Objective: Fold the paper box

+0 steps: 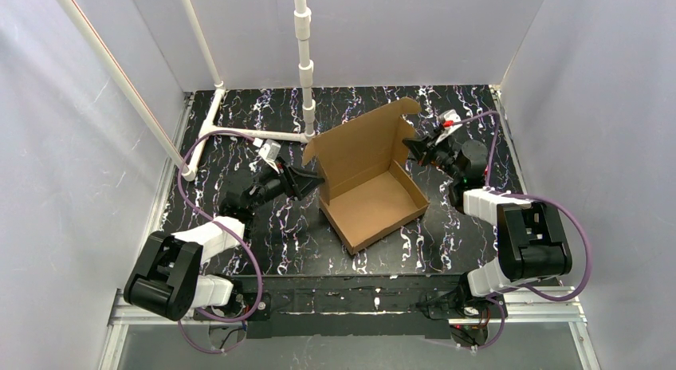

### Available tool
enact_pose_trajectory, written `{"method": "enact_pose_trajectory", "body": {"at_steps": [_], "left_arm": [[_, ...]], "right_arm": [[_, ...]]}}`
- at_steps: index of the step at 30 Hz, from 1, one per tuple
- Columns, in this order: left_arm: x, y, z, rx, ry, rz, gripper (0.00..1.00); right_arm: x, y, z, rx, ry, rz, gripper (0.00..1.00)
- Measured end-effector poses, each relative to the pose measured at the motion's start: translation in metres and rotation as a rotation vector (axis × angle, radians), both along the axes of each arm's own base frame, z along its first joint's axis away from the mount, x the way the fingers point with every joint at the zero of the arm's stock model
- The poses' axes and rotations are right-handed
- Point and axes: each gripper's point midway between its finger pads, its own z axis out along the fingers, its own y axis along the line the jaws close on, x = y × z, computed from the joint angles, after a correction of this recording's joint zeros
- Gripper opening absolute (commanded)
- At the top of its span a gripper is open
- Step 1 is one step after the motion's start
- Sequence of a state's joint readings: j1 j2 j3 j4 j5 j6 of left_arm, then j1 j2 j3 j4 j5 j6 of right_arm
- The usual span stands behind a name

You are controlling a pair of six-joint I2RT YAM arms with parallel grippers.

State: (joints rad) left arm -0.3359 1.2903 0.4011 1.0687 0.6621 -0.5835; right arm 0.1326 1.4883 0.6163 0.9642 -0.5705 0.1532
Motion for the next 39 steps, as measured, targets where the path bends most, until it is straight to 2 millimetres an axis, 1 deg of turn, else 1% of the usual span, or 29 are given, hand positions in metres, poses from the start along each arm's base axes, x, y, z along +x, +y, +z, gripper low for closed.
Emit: {"method": "enact_pose_trajectory", "body": {"at_steps": [8, 16, 18, 21, 26, 30, 34, 36, 37, 39], "left_arm": [[-0.001, -0.002, -0.003, 0.010, 0.003, -0.006, 0.45], [-0.003, -0.002, -0.008, 0.022, 0.009, -0.011, 0.45], [-0.005, -0.002, -0.012, 0.026, 0.017, -0.010, 0.45], [-0.009, 0.000, -0.024, 0.038, 0.044, -0.004, 0.45], [-0.017, 0.002, -0.039, 0.053, 0.084, -0.001, 0.45], [-0.018, 0.002, -0.036, 0.051, 0.075, 0.001, 0.45], [-0.018, 0.002, -0.034, 0.052, 0.066, 0.006, 0.45], [-0.018, 0.002, -0.034, 0.054, 0.065, 0.008, 0.45], [-0.018, 0.003, -0.035, 0.055, 0.067, 0.009, 0.45], [-0.018, 0.003, -0.035, 0.058, 0.064, 0.010, 0.45]], "right_arm": [[-0.009, -0.009, -0.004, 0.035, -0.039, -0.063, 0.01], [-0.020, -0.008, -0.005, 0.037, -0.063, -0.043, 0.01], [-0.024, -0.008, -0.006, 0.037, -0.067, -0.038, 0.01], [-0.029, -0.008, -0.006, 0.036, -0.074, -0.032, 0.01], [-0.032, -0.007, -0.007, 0.035, -0.073, -0.025, 0.02], [-0.035, -0.007, -0.008, 0.034, -0.073, -0.017, 0.03], [-0.037, -0.006, -0.007, 0.032, -0.071, -0.006, 0.06], [-0.038, -0.006, -0.008, 0.029, -0.068, 0.002, 0.05], [-0.038, -0.006, -0.008, 0.026, -0.067, 0.004, 0.01], [-0.037, -0.005, -0.007, 0.015, -0.070, 0.010, 0.01]]}}
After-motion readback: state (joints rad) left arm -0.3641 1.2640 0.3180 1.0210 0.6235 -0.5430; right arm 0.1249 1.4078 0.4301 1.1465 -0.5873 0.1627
